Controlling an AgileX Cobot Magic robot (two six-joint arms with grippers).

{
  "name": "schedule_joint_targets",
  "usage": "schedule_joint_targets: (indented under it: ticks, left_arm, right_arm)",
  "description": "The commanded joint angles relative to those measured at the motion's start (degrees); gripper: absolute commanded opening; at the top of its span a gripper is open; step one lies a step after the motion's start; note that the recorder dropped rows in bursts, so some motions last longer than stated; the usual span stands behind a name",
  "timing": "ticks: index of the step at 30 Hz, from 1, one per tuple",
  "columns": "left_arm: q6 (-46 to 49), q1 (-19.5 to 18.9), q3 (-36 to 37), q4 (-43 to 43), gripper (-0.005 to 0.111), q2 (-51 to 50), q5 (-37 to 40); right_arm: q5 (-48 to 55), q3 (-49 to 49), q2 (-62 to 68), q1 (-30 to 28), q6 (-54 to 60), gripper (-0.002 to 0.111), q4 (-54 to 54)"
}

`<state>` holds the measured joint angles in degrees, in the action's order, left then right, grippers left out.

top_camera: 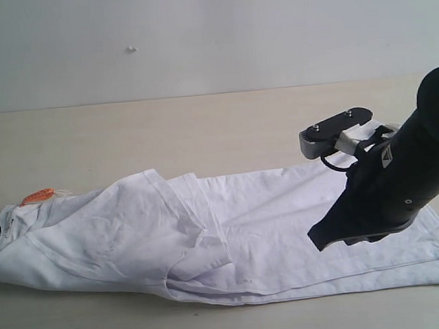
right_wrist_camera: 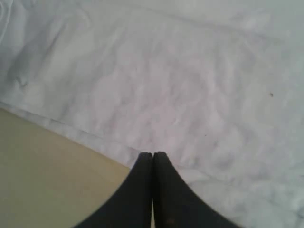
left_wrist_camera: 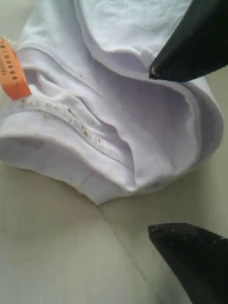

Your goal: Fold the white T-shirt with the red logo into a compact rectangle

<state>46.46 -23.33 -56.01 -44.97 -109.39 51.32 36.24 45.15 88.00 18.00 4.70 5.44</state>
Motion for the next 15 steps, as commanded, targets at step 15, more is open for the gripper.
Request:
schedule_joint_targets:
  ticks: [15]
  left_arm:
    - [5.7, 3.4, 0.1, -8.1, 0.078, -5.2, 6.3]
  right_arm:
    - [-0.4, -0.2, -0.1, 0.0, 0.8, 0.000, 0.2]
